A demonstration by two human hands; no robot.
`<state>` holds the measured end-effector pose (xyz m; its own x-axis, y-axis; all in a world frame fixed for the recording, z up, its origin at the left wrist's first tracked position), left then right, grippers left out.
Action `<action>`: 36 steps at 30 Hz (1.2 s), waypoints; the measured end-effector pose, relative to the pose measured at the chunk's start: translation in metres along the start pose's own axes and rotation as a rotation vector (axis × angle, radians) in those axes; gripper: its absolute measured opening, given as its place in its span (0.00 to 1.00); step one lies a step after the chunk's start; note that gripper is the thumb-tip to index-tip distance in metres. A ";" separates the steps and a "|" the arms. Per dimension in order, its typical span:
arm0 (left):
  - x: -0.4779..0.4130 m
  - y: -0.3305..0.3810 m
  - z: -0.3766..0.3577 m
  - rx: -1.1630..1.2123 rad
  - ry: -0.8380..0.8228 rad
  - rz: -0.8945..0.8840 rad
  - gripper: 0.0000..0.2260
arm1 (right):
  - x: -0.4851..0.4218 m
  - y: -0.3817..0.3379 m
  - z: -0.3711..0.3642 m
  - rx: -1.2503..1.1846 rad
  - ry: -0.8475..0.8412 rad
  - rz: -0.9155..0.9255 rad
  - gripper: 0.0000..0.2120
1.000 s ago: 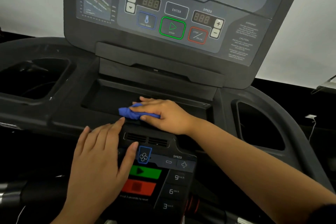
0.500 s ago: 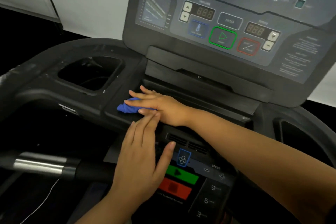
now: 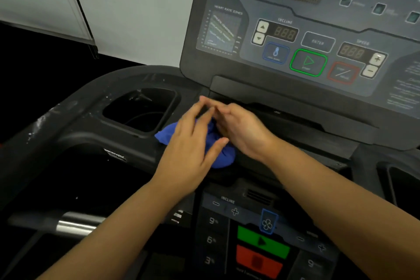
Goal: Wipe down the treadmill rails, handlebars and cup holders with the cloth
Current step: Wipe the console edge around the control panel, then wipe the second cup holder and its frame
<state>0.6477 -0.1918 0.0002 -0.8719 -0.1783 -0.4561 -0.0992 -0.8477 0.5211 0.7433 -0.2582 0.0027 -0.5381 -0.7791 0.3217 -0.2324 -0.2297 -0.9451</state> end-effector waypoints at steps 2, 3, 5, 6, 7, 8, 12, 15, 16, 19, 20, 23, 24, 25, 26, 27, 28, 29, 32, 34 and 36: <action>-0.008 -0.009 -0.014 -0.196 -0.209 -0.113 0.30 | 0.022 0.002 0.023 0.407 0.121 0.020 0.19; -0.010 -0.013 -0.021 -0.277 -0.327 -0.139 0.31 | 0.037 0.005 0.033 0.619 0.195 0.009 0.21; -0.010 -0.022 -0.027 -0.334 -0.471 -0.133 0.31 | 0.074 0.020 0.042 0.862 0.318 -0.017 0.28; -0.008 -0.025 -0.027 -0.321 -0.477 -0.123 0.31 | 0.094 0.026 0.037 0.897 0.355 0.014 0.29; -0.006 -0.027 -0.025 -0.300 -0.457 -0.120 0.30 | 0.110 0.031 0.030 0.907 0.384 0.072 0.28; -0.003 -0.028 -0.021 -0.280 -0.427 -0.122 0.29 | 0.121 0.037 0.023 0.932 0.398 0.125 0.27; 0.015 -0.042 -0.010 -0.259 -0.301 -0.162 0.24 | 0.129 0.052 0.012 1.154 0.474 0.262 0.21; 0.029 -0.050 -0.001 -0.239 -0.174 -0.167 0.23 | 0.125 0.051 0.008 1.157 0.481 0.283 0.19; 0.034 -0.052 0.004 -0.244 -0.113 -0.146 0.23 | 0.124 0.050 0.008 1.173 0.477 0.289 0.19; 0.039 -0.064 0.019 -0.286 0.001 0.025 0.23 | 0.121 0.045 -0.002 1.283 0.420 0.347 0.22; 0.038 -0.069 0.022 -0.287 0.013 0.077 0.24 | 0.119 0.045 -0.008 1.325 0.378 0.381 0.22; 0.032 -0.083 0.025 -0.247 -0.085 0.092 0.25 | 0.111 0.050 -0.023 1.449 0.282 0.473 0.23; 0.028 -0.089 0.025 -0.223 -0.152 0.073 0.26 | 0.109 0.052 -0.025 1.476 0.269 0.481 0.24; 0.025 -0.095 0.026 -0.209 -0.218 0.045 0.26 | 0.107 0.053 -0.026 1.490 0.259 0.472 0.25; 0.022 -0.100 0.026 -0.206 -0.275 0.009 0.26 | 0.107 0.052 -0.026 1.493 0.254 0.457 0.25; 0.018 -0.106 0.027 -0.208 -0.318 -0.028 0.25 | 0.107 0.051 -0.025 1.489 0.245 0.441 0.25; 0.014 -0.110 0.028 -0.209 -0.358 -0.054 0.25 | 0.107 0.050 -0.026 1.484 0.235 0.427 0.25; 0.009 -0.113 0.029 -0.211 -0.400 -0.074 0.25 | 0.106 0.049 -0.026 1.481 0.225 0.410 0.25; -0.007 -0.120 0.030 -0.235 -0.534 -0.121 0.25 | 0.102 0.046 -0.030 1.485 0.209 0.419 0.25; -0.023 -0.123 0.027 -0.246 -0.584 -0.135 0.25 | 0.096 0.045 -0.036 1.497 0.184 0.444 0.25; -0.044 -0.127 0.020 -0.246 -0.602 -0.119 0.25 | 0.091 0.046 -0.045 1.512 0.146 0.459 0.25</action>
<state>0.6888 -0.0664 -0.0317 -0.9847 0.1734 0.0195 -0.1611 -0.9465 0.2795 0.6472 -0.3128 -0.0089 -0.4232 -0.9028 -0.0769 0.9033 -0.4138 -0.1136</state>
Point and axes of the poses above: each hand's wrist, its own x-axis away from the middle knuckle, its own z-axis out of the back of the hand, y = z × x, the point moved 5 cm from there along -x, towards the middle knuckle, and after that the axes turned 6 degrees about -z, right-handed, at the moved point
